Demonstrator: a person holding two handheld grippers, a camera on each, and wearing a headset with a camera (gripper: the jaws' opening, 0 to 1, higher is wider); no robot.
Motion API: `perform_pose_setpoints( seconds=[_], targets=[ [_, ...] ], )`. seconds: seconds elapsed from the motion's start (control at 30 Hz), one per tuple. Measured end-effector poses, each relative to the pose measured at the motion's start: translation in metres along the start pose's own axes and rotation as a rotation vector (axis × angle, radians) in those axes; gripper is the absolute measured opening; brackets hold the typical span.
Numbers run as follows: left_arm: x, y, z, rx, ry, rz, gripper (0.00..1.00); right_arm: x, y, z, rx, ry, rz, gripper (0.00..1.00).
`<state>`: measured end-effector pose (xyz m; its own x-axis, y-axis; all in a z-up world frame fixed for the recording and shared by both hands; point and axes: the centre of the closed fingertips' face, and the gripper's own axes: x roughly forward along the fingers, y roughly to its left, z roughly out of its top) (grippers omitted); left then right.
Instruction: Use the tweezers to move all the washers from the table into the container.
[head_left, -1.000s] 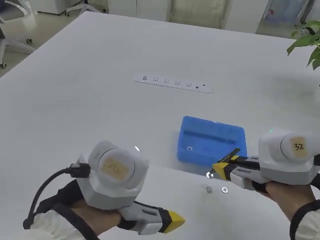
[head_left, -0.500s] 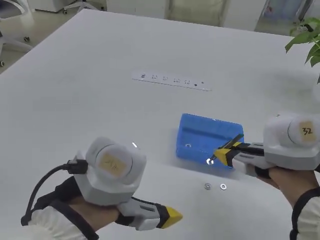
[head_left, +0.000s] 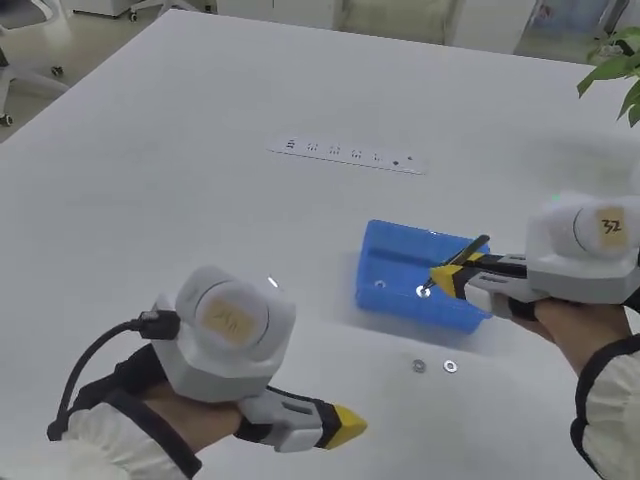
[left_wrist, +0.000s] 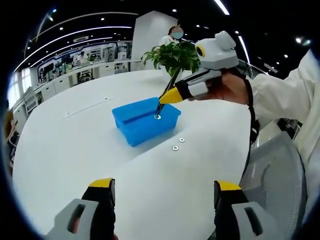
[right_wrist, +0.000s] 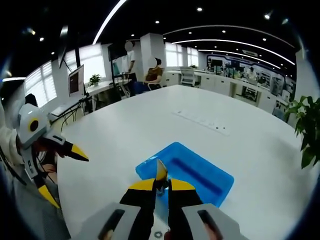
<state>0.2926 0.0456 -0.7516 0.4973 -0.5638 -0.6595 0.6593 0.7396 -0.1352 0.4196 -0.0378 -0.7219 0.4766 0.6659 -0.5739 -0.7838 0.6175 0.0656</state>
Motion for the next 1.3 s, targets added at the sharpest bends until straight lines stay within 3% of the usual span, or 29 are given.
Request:
perform_pose_setpoints(
  seconds=[0.47, 0.8, 1.3],
  targets=[
    [0.003, -0.001, -0.003, -0.003, 0.012, -0.003, 0.82, 0.026, -0.022, -0.019, 0.037, 0.047, -0.038, 0.05],
    [0.002, 0.001, -0.006, -0.014, 0.021, 0.003, 0.82, 0.042, -0.023, -0.032, 0.069, 0.082, -0.042, 0.05],
    [0.005, 0.000, -0.008, -0.013, 0.028, 0.001, 0.82, 0.047, -0.023, -0.037, 0.086, 0.100, -0.032, 0.06]
  ],
)
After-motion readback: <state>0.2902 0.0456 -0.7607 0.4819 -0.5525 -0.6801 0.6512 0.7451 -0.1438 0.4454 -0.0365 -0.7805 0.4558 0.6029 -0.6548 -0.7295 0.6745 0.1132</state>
